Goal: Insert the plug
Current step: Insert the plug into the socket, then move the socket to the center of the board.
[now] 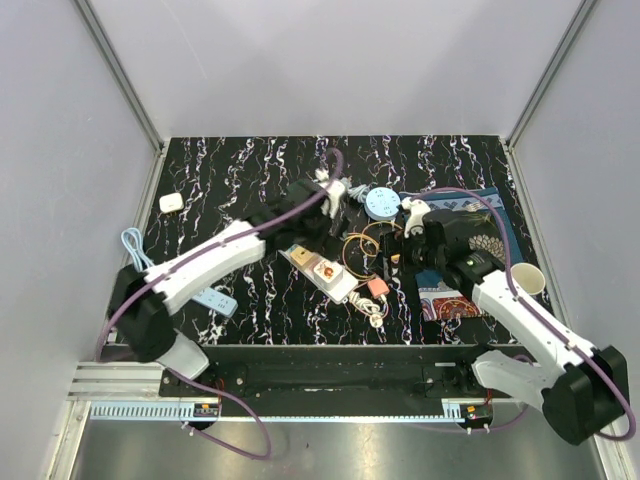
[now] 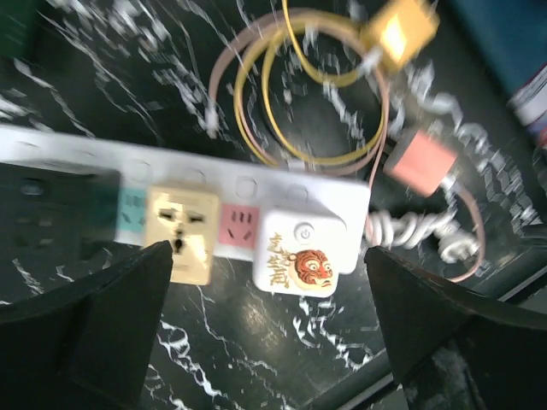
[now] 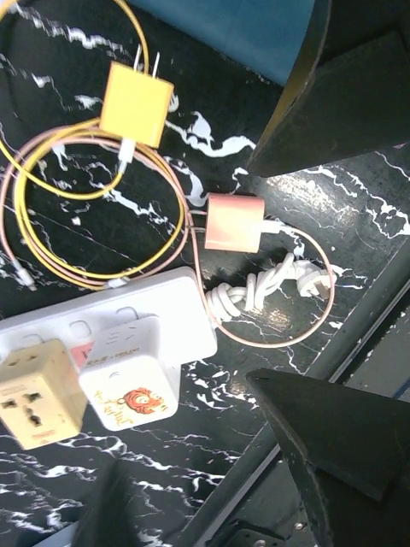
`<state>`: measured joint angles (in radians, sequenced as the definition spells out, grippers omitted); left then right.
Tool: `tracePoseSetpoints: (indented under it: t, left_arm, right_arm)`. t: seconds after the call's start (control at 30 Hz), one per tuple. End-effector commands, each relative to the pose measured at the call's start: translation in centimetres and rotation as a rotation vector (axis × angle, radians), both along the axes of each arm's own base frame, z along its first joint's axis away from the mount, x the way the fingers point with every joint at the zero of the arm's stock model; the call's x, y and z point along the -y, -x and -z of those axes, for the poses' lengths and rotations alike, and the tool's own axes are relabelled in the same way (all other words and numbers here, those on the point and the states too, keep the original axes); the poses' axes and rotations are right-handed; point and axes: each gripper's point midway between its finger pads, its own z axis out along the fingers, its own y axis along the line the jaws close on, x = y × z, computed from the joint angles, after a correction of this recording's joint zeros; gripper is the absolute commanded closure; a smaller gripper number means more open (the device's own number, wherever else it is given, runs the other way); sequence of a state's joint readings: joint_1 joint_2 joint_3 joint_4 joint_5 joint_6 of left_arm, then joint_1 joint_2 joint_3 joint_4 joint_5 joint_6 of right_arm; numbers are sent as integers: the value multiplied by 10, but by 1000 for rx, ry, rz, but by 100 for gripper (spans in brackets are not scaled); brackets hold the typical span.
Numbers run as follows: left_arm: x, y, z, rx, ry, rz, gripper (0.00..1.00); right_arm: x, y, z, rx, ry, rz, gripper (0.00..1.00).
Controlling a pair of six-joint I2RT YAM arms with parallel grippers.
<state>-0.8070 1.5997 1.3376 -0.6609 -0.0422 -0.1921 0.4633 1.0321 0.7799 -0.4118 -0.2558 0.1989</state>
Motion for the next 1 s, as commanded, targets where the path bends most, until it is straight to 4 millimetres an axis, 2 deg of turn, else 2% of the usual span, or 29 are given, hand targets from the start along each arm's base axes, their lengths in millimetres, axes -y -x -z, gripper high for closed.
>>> tracePoseSetpoints:
  t: [0.0, 0.13, 0.17, 0.23, 0.27, 0.3, 0.33, 0.57, 0.7, 0.73, 0.8, 0.83, 0.87, 0.9, 0.93, 0.97]
  left_arm:
    - [-20, -29, -80, 216, 251, -145, 1]
    - [-60, -33, -105, 333, 352, -267, 1]
    - [-75, -31, -112, 384, 374, -308, 1]
    - [-90, -29, -120, 441, 391, -345, 1]
    - [-101, -26, -134, 499, 417, -374, 1]
    - [-107, -24, -127, 506, 407, -389, 1]
    - [-114, -19, -136, 540, 427, -397, 1]
    - [-141, -9, -142, 619, 412, -460, 1]
    - [-149, -4, -141, 625, 394, -466, 1]
    - [-150, -2, -143, 630, 401, -469, 1]
    - [-153, 2, -141, 627, 394, -469, 1]
    - [-157, 4, -142, 631, 393, -480, 1]
    - [-159, 5, -140, 630, 389, -484, 1]
    - [-161, 7, -140, 633, 388, -489, 1]
    - [-164, 8, -142, 644, 389, -498, 1]
    - [-167, 10, -140, 644, 382, -502, 1]
  right_arm:
    - [-27, 3, 4, 7, 18, -132, 2]
    - [-46, 9, 29, 4, 124, -212, 7]
    - [-49, 5, 39, 1, 153, -209, 8]
    - [-59, 9, 47, 0, 177, -236, 9]
    - [-63, 5, 54, -1, 188, -233, 10]
    - [-68, 8, 59, -4, 198, -252, 11]
    - [-71, 7, 62, -3, 207, -254, 11]
    - [-102, 6, 91, -31, 278, -333, 15]
    - [-120, 5, 102, -40, 288, -375, 18]
    - [-125, 4, 111, -53, 302, -385, 19]
    - [-148, -1, 102, -29, 274, -420, 19]
    - [-158, -4, 109, -38, 270, -434, 19]
    - [-178, -14, 94, -7, 224, -445, 19]
    - [-190, -20, 89, 7, 205, -453, 19]
    - [-201, -27, 97, 4, 204, -455, 19]
    - [-223, -46, 72, 64, 162, -447, 19]
